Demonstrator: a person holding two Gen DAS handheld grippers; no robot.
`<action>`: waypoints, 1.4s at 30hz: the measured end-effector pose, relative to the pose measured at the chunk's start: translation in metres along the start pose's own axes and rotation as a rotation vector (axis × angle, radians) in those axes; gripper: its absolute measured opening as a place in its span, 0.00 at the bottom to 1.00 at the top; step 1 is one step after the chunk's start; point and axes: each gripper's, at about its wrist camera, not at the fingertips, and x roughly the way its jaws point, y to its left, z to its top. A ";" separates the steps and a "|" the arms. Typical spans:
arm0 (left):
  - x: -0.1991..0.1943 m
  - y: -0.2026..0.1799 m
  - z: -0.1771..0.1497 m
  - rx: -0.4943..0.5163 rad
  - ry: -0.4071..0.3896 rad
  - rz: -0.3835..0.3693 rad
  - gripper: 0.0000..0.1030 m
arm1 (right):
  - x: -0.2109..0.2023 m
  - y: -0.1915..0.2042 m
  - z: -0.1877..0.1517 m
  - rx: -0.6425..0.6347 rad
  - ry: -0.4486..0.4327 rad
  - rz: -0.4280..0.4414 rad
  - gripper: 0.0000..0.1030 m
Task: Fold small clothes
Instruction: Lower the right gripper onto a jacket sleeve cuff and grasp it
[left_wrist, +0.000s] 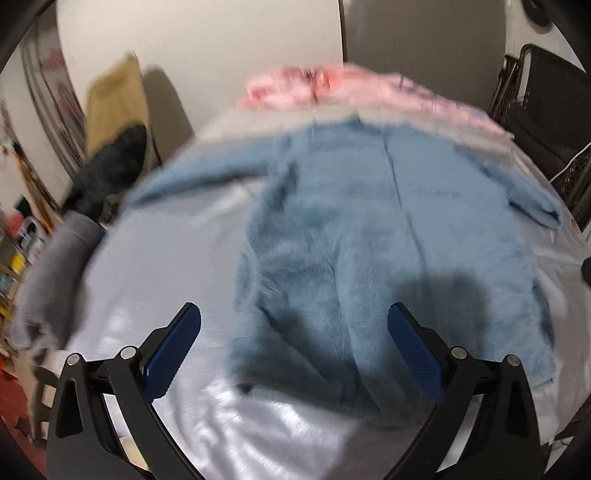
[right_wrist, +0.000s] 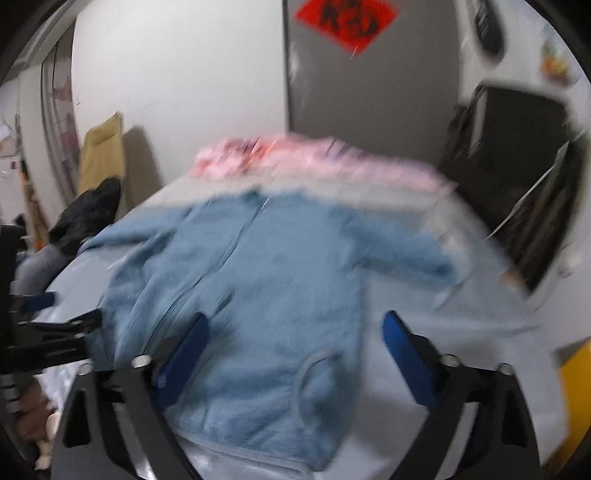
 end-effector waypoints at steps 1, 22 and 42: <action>0.012 -0.001 0.002 0.002 0.027 0.004 0.96 | 0.009 0.002 0.000 0.001 0.027 0.028 0.77; 0.080 -0.036 0.103 0.139 0.045 0.045 0.96 | 0.188 -0.071 0.086 -0.053 0.230 -0.178 0.52; 0.135 -0.025 0.082 0.025 0.116 -0.129 0.96 | 0.099 -0.262 0.085 0.363 0.125 -0.302 0.15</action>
